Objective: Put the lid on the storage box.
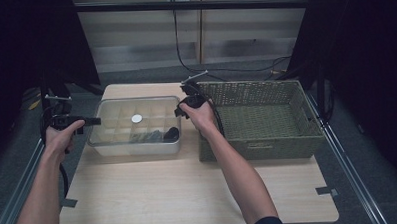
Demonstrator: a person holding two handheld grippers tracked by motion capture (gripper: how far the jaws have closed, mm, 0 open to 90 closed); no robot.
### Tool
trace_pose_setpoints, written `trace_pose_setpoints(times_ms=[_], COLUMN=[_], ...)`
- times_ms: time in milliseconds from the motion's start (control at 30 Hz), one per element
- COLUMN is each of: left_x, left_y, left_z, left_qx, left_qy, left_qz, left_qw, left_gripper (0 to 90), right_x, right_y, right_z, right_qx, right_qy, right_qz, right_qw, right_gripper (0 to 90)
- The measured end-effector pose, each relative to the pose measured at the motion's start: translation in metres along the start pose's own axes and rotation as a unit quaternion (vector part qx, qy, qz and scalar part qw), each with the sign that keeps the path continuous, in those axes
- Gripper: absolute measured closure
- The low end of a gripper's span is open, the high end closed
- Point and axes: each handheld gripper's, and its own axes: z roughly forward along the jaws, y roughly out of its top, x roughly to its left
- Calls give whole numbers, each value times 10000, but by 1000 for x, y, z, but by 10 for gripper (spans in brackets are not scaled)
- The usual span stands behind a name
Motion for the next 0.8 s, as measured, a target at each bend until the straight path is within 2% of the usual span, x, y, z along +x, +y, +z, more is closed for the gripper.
trace_pose_setpoints(times_ms=[200, 300, 367, 433, 533, 600, 633, 700, 800], left_x=[-2, -4, -6, -8, -10, -13, -15, -18, -22], left_y=[0, 1, 2, 2, 2, -1, -2, -6, -10], left_z=[0, 0, -7, -11, -14, -17, -17, -20, -22], left_qx=[15, 20, -151, -206, -208, -241, -311, -370, -395], left_qy=[20, 51, 118, 149, 139, 107, 107, 118, 101], left_qz=[55, 98, 123, 108, 167, 249, 203, 299, 305], left_qw=[10000, 9999, 9997, 9996, 9995, 9993, 9993, 9988, 9987], left_gripper=[539, 460, 425, 401, 347, 331, 330, 329, 329], right_x=[-3, -7, -8, -8, -7, -5, -5, -3, 1], right_y=[-3, -7, -9, -10, -12, -15, -16, -19, -22], right_z=[-4, -10, -12, -14, -17, -21, -22, -23, -26], right_qx=[-165, -356, -449, -515, -655, -817, -867, -905, -995], right_qy=[67, 259, 303, 357, 465, 603, 600, 653, 682], right_qz=[10, -18, -115, -179, -255, -366, -402, -459, -551], right_qw=[9998, 9990, 9985, 9979, 9964, 9942, 9936, 9927, 9912], right_gripper=[683, 671, 639, 604, 585, 541, 527, 493, 450])
